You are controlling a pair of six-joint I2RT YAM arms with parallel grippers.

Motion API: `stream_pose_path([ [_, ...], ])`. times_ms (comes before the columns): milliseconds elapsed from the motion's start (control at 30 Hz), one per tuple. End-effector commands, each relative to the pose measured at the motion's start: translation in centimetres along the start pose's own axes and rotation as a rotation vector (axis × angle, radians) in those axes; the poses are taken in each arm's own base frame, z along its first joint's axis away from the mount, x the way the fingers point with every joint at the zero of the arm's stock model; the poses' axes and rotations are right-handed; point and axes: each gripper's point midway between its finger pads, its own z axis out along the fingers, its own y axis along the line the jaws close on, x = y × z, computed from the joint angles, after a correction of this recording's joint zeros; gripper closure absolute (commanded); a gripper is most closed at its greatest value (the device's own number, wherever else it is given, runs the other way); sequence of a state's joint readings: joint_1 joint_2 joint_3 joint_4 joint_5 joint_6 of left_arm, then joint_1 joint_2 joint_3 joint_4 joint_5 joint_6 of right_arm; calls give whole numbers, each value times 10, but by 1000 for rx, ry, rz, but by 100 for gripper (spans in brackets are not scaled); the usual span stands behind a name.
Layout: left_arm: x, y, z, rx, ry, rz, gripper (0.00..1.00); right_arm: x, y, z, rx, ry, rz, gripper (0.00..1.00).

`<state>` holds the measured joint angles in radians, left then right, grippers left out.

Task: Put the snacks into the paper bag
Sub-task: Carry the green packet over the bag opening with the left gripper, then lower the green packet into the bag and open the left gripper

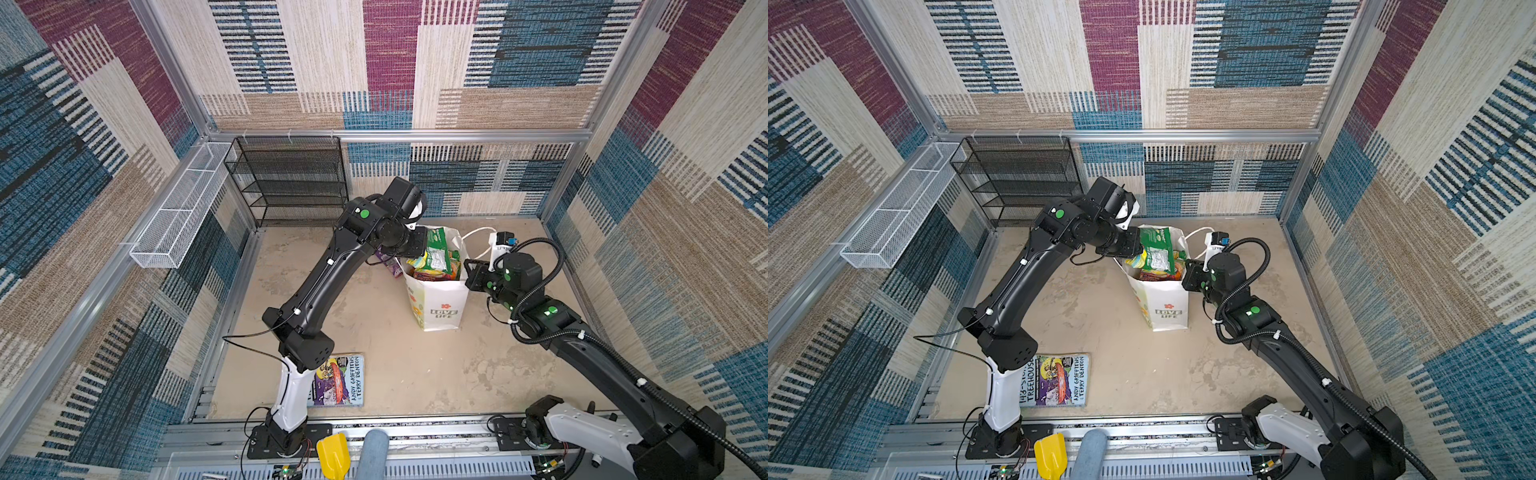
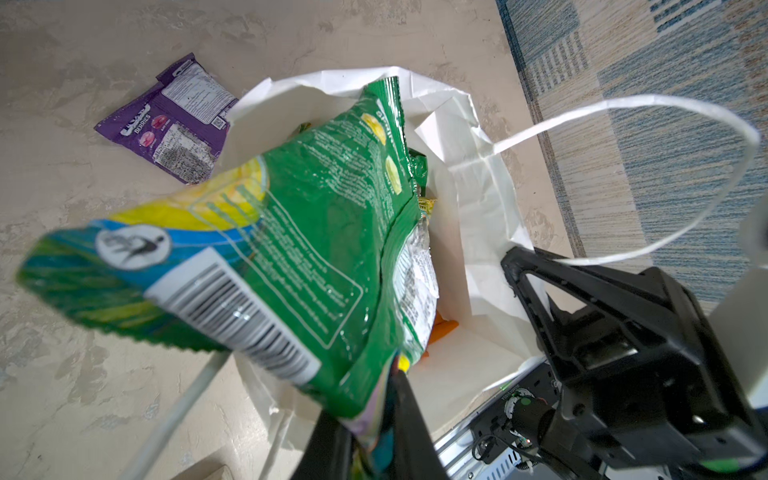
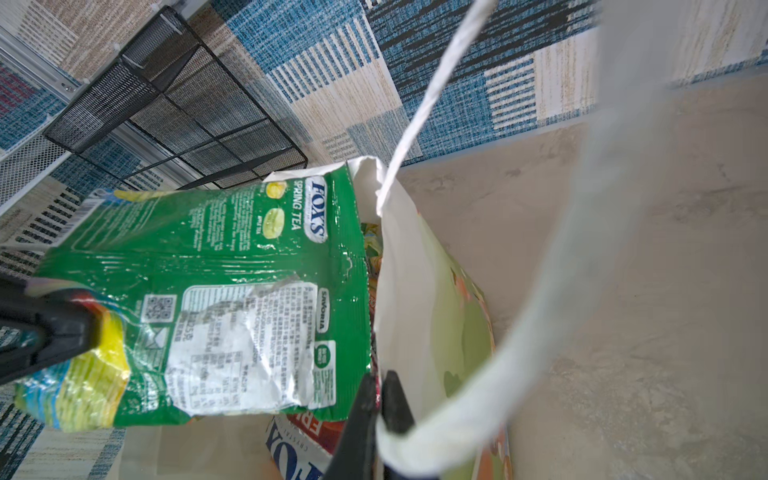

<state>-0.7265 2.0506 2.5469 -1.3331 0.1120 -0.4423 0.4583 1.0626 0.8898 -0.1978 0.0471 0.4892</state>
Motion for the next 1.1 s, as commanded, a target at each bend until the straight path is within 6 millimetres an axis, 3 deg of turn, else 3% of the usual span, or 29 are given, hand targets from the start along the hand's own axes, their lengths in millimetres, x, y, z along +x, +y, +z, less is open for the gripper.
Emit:
stream_pose_path([
  [0, 5, -12, -3, 36, 11, 45, 100, -9, 5, 1, -18, -36, 3, 91],
  [167, 4, -19, -25, 40, -38, 53, 100, -8, 5, 1, -23, -33, 2, 91],
  [267, 5, -23, -25, 38, -42, 69, 100, -8, 6, 1, -25, -33, 2, 91],
  [733, 5, -18, 37, 11, 41, 100, 100, -7, 7, 3, -30, -27, 0, 91],
  [1000, -3, -16, 61, 56, 62, 85, 100, -6, 8, 4, -36, -21, 1, 91],
  [1067, -2, -10, 68, 53, 81, 67, 92, -5, 7, 4, -34, -21, 1, 91],
])
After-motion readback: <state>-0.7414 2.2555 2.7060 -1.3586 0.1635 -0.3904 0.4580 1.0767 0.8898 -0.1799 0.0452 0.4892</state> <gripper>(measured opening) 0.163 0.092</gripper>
